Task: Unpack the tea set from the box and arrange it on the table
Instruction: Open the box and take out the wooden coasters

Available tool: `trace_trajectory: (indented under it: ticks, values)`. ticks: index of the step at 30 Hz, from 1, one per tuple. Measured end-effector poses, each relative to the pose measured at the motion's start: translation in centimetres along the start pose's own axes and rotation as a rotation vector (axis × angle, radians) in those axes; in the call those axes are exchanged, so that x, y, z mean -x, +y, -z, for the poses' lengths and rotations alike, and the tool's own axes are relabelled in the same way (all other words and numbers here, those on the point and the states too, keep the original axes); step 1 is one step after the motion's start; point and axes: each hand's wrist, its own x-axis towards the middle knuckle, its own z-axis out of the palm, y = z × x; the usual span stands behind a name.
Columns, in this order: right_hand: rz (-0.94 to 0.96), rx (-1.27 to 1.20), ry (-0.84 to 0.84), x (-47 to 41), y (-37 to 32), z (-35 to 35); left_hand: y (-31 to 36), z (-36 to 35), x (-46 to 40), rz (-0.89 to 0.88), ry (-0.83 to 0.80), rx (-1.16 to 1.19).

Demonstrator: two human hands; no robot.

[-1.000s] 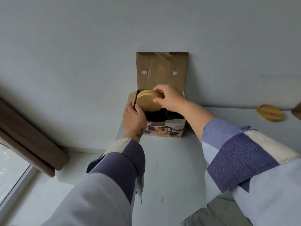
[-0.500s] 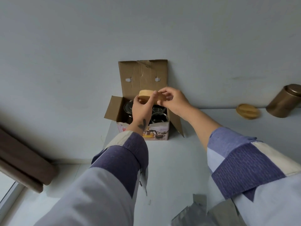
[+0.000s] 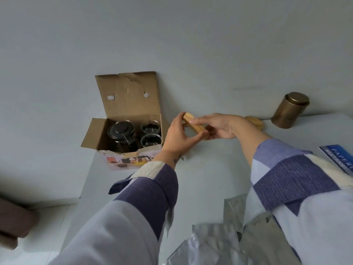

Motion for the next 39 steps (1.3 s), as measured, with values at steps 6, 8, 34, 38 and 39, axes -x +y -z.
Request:
trace_trajectory:
  ticks: [6, 8, 34, 38, 39]
  values:
    - [-0.014, 0.223, 0.317, -0.9, 4.0, 4.5, 0.2, -5.6, -0.5, 0.083, -0.206, -0.189]
    - [-0.014, 0.348, 0.426, -1.7, 5.6, 5.7, -1.0, -7.7, 0.0, 0.13, -0.235, -0.274]
    - [0.08, 0.712, 0.751, -18.5, 14.1, 12.4, -10.0, -15.1, 1.5, 0.102, -0.113, -0.699]
    - [0.073, 0.723, 0.735, -18.3, 14.0, 12.2, -10.1, -15.2, 1.5, 0.103, -0.111, -0.697]
    - [0.065, 0.728, 0.723, -18.2, 14.0, 12.2, -10.1, -15.2, 1.5, 0.102, -0.11, -0.697]
